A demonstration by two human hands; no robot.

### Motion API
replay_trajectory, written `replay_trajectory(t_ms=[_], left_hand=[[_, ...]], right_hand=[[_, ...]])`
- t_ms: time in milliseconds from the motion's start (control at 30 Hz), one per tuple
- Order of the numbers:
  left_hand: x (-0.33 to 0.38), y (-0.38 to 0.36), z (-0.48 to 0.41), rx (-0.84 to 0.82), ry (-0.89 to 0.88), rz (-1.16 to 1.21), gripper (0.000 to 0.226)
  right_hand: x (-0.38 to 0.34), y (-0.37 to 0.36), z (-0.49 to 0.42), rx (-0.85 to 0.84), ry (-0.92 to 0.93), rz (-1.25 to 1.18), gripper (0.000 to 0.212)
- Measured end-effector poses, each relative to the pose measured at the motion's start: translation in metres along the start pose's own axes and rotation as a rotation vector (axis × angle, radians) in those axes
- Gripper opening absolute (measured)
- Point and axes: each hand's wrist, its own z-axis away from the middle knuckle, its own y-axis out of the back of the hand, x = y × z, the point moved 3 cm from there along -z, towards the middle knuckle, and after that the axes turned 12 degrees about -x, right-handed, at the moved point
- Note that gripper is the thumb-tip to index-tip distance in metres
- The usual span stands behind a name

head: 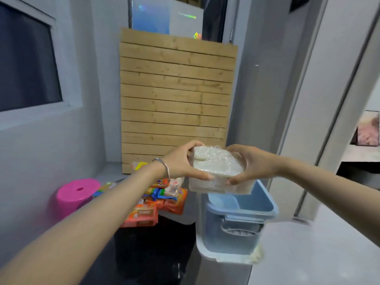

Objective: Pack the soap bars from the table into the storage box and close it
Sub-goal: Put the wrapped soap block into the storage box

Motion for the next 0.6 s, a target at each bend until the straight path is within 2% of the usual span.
replay_trajectory(t_ms=[100, 200, 367, 500, 600], left_hand=[[-0.004, -0.024, -0.041, -0.055, 0.004, 0.011, 0.088], [-0.018, -0.051, -0.071, -0.124, 0.015, -0.031, 0.09], [-0.031, -0.069, -0.11, -0.256, 0.045, -0.391, 0.071], [-0.033, -0.064, -0.133, -0.338, 0.121, -0.738, 0.076], [-0.045, -0.063, -0.147, -0.373, 0.169, -0.892, 0.082]], right_hand=[[0.039, 0.005, 0.001, -0.045, -0.061, -0.01, 0.066], [0.078, -0.006, -0.006, -0.102, -0.148, 0.012, 0.066], [0.125, -0.033, -0.03, -0.176, -0.241, 0.176, 0.075], [0.14, -0.045, -0.058, -0.204, -0.232, 0.293, 0.069], [0.147, -0.049, -0.084, -0.196, -0.226, 0.338, 0.059]])
